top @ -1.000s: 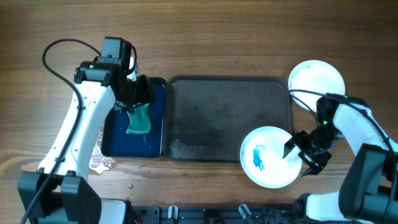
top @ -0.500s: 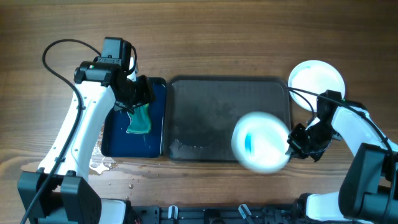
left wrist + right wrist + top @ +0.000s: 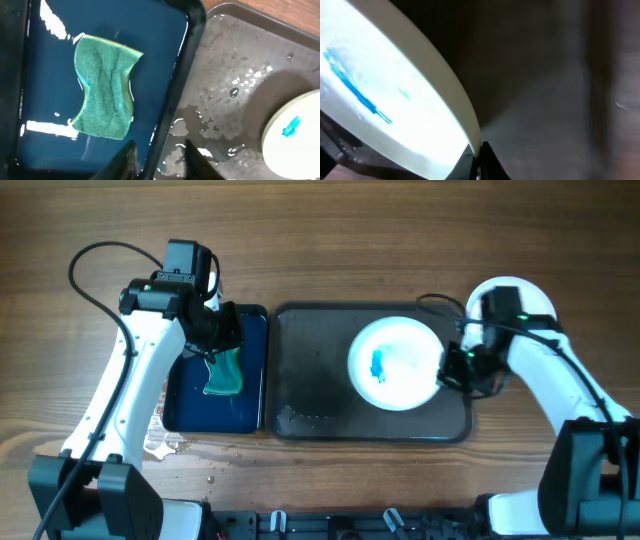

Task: Clean dirty plates on tray and stack at the side
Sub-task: 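Drag the last blue-smeared plate onto the middle tray with the right gripper, then grasp the green sponge in the water tray with the left gripper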

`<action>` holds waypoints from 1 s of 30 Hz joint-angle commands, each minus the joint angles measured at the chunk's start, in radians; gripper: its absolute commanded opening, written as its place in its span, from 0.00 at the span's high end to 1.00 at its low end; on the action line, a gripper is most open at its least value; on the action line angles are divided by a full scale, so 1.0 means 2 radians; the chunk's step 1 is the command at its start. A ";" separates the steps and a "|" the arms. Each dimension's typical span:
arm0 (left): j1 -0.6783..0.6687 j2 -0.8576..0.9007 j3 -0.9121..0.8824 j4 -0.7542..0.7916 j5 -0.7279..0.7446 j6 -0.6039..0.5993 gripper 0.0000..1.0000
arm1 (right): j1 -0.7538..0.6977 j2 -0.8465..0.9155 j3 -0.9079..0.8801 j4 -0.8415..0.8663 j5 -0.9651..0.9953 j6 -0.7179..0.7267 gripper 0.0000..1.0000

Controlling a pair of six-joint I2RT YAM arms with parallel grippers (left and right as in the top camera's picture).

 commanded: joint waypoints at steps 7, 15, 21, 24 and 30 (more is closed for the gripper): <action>0.004 0.097 -0.020 0.011 -0.058 0.002 0.45 | 0.037 0.085 0.007 0.040 0.006 0.006 0.96; 0.077 0.129 -0.020 0.014 -0.071 0.012 0.44 | 0.037 0.103 0.007 0.065 0.006 -0.005 0.96; 0.062 0.145 -0.020 0.044 -0.023 0.034 0.43 | 0.037 0.103 0.007 0.068 0.006 -0.005 0.96; 0.031 0.145 -0.020 0.062 -0.023 0.044 0.44 | 0.037 0.103 0.007 0.068 0.006 -0.004 0.96; 0.024 0.166 -0.020 0.063 -0.023 0.042 0.62 | 0.037 0.103 0.007 0.061 0.006 -0.004 0.96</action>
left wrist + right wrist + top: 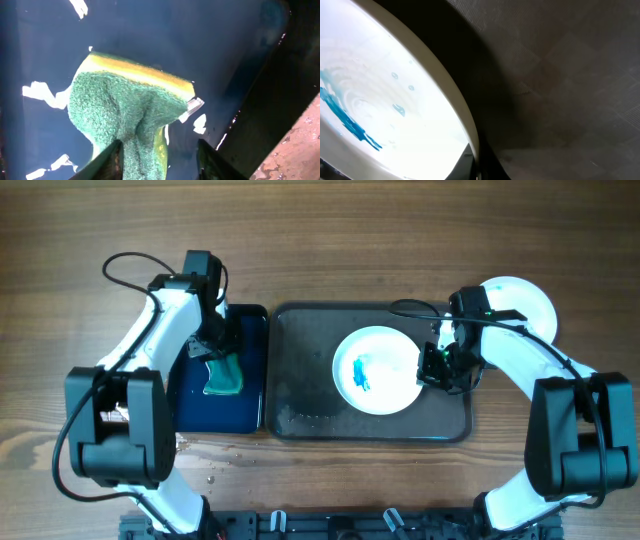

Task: Clean dirty plates on tray and stack at the side
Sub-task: 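Grasp the green sponge in the water tray with the left gripper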

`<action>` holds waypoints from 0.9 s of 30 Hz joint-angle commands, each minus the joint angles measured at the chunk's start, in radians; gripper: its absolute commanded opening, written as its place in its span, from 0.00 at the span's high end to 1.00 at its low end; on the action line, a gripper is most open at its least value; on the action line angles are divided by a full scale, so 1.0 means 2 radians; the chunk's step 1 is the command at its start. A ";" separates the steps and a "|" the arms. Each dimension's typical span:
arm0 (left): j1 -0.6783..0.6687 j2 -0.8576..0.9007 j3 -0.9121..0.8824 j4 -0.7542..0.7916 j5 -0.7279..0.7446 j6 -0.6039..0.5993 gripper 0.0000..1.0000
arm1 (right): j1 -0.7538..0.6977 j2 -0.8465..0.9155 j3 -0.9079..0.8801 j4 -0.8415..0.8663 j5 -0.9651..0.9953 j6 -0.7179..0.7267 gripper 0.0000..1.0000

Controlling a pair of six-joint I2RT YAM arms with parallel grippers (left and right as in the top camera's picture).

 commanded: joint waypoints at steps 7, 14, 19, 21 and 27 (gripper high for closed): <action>0.007 0.053 -0.002 0.000 0.006 0.005 0.71 | 0.002 0.019 0.005 -0.002 0.012 -0.004 0.96; 0.006 0.050 -0.002 0.003 0.011 -0.009 0.96 | 0.002 0.019 0.005 -0.002 0.012 -0.004 0.96; -0.002 -0.003 -0.002 0.000 0.012 -0.012 0.96 | 0.002 0.019 0.005 0.000 0.012 -0.003 0.96; -0.002 -0.026 -0.002 -0.009 0.012 -0.012 0.58 | 0.002 0.019 0.005 0.001 0.012 -0.004 0.95; -0.002 -0.034 -0.003 -0.055 -0.022 0.005 0.27 | 0.002 0.019 0.005 0.000 0.012 -0.004 0.96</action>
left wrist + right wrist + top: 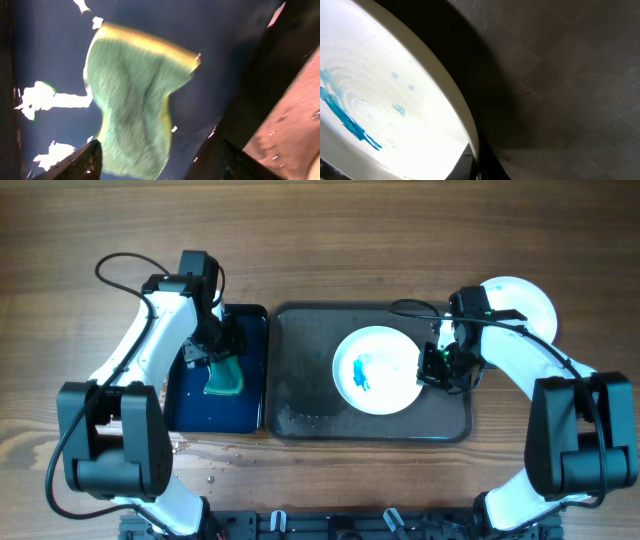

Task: Clean dirty plates on tray and stack at the side
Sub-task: 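Grasp the green sponge in the water tray with the left gripper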

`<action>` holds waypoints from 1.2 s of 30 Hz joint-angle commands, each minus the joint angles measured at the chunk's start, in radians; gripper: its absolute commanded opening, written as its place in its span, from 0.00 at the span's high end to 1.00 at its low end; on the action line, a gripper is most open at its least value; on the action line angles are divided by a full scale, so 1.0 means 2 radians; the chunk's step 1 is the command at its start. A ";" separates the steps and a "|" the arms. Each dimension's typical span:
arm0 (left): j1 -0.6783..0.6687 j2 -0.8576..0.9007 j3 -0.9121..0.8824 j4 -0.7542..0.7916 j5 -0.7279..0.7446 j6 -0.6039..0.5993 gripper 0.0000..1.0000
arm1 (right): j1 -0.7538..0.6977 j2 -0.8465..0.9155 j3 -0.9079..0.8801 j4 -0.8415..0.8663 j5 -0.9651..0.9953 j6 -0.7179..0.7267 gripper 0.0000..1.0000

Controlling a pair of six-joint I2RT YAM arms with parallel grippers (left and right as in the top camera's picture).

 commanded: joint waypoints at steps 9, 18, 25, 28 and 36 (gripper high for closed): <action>-0.001 0.043 -0.048 0.055 -0.019 0.014 0.49 | 0.002 0.018 0.004 0.000 0.008 -0.002 0.96; -0.002 0.042 -0.041 0.068 -0.016 0.000 0.96 | 0.002 0.018 0.004 0.000 -0.001 -0.001 0.96; -0.051 -0.112 -0.035 0.038 -0.128 -0.033 0.96 | 0.002 0.018 0.004 0.001 -0.001 -0.001 0.96; -0.075 -0.139 -0.035 0.012 -0.245 -0.077 0.96 | 0.002 0.018 0.004 0.004 -0.001 -0.001 0.96; -0.120 -0.137 -0.035 0.008 -0.447 -0.144 0.96 | 0.002 0.018 0.004 0.010 -0.001 -0.001 0.96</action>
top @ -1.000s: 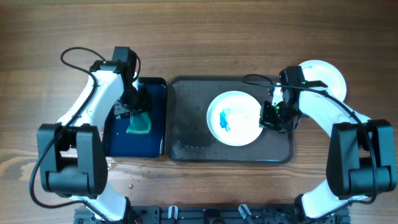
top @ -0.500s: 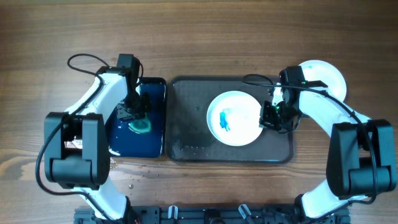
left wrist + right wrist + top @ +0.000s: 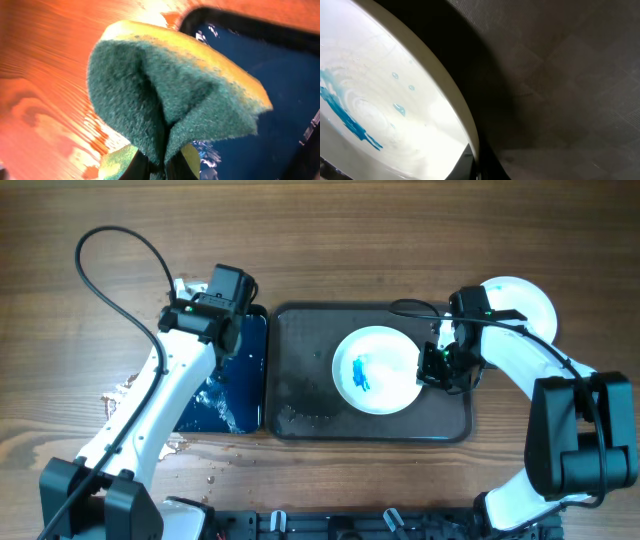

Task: Clean dirty plates on tray and stack at the side
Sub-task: 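Grasp the green sponge in the water tray with the left gripper, then scrub the blue-smeared plate with the sponge while the right gripper holds the rim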

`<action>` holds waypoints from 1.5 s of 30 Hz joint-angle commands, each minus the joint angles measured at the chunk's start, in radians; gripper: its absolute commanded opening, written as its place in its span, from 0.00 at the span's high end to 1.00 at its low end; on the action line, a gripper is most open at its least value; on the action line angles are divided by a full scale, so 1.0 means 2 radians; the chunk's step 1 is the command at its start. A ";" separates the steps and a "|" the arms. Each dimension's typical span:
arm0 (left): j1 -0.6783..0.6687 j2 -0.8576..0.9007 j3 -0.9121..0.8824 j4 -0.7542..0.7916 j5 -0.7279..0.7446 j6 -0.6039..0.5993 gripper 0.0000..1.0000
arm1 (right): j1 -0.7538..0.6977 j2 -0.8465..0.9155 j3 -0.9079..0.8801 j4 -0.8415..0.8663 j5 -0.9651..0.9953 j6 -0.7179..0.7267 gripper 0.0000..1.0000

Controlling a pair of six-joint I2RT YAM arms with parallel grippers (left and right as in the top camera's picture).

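A green and yellow sponge (image 3: 170, 100) hangs folded in my left gripper (image 3: 157, 167), which is shut on it above the far end of the blue water tray (image 3: 240, 395). From overhead the left gripper (image 3: 224, 338) hides the sponge. On the dark tray (image 3: 300, 380) lies a white plate (image 3: 375, 370) with a blue smear (image 3: 360, 372). My right gripper (image 3: 430, 368) is shut on that plate's right rim; the right wrist view shows the rim (image 3: 465, 125) running into the jaws.
A clean white plate (image 3: 525, 298) rests on the table at the far right, partly under my right arm. Spilled water (image 3: 165, 445) lies on the wood by the blue tray's near left corner. Drops (image 3: 300, 417) sit on the dark tray's front.
The left gripper stood open over the sponge lying in the blue tray; now it is shut on the folded sponge, held up out of the water. The right gripper and plate are unchanged.
At first the sponge lay in the water with the left gripper open beside it, and the right gripper held the smeared plate toward the dark tray's right. Then the plate sat nearer the middle and the open left gripper was over the sponge. Now the sponge is held.
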 commanded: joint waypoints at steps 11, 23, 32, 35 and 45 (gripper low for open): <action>-0.020 -0.001 0.005 0.099 -0.181 -0.036 0.96 | 0.002 0.018 0.004 0.011 0.003 0.000 0.96; -0.010 0.003 0.005 0.088 0.038 -0.034 0.96 | 0.002 0.018 0.004 0.011 0.003 0.000 0.96; 0.080 0.088 -0.002 0.072 0.293 -0.013 0.96 | 0.002 0.018 0.004 0.010 0.003 -0.001 0.96; 0.096 0.088 -0.002 0.073 0.324 -0.005 0.96 | 0.002 0.018 0.004 0.010 0.003 0.000 0.96; 0.081 0.067 -0.002 0.067 0.392 0.006 0.96 | 0.002 0.018 0.004 0.010 0.003 -0.001 0.96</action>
